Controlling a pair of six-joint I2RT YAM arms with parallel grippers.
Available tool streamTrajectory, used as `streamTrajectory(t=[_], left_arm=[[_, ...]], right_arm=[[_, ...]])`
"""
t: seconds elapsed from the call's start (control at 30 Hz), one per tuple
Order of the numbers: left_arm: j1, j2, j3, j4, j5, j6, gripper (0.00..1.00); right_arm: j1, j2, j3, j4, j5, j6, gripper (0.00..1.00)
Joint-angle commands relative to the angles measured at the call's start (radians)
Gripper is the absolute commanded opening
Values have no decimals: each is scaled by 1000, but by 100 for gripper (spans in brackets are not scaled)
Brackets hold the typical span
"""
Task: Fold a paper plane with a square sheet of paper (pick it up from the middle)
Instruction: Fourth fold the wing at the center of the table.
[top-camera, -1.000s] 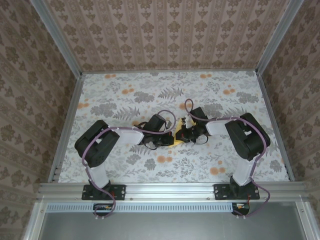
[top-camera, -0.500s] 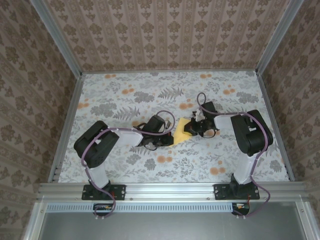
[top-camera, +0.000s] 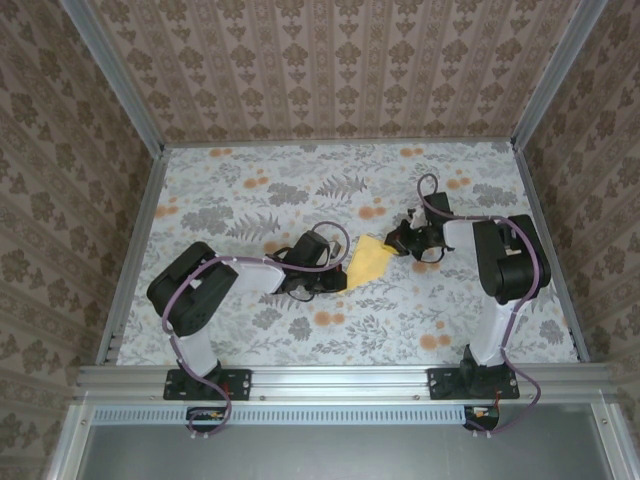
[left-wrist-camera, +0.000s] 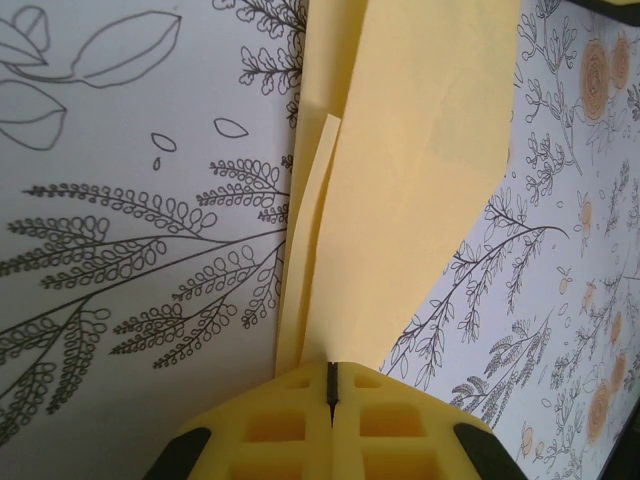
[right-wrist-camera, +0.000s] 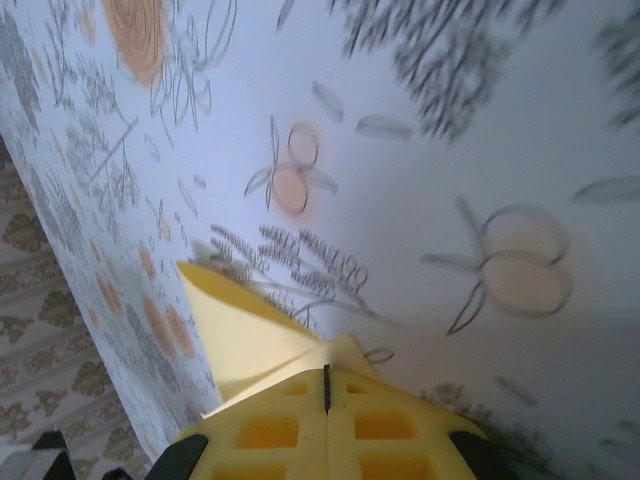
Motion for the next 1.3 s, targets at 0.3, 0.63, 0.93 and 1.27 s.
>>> streamTrajectory(t=[0.3, 0.63, 0.93, 1.27], left_arm=[[0, 23, -37, -184, -20, -2, 0], [0, 19, -30, -166, -18, -2, 0], [-2, 14, -37, -138, -13, 1, 0], [-3, -16, -93, -91, 26, 7, 0]], right_arm=[[-21, -91, -15, 74, 10, 31, 0], [186, -151, -138, 97, -50, 54, 0], [252, -56, -124, 80, -39, 44, 0], [229, -4, -92, -48, 54, 12, 0]])
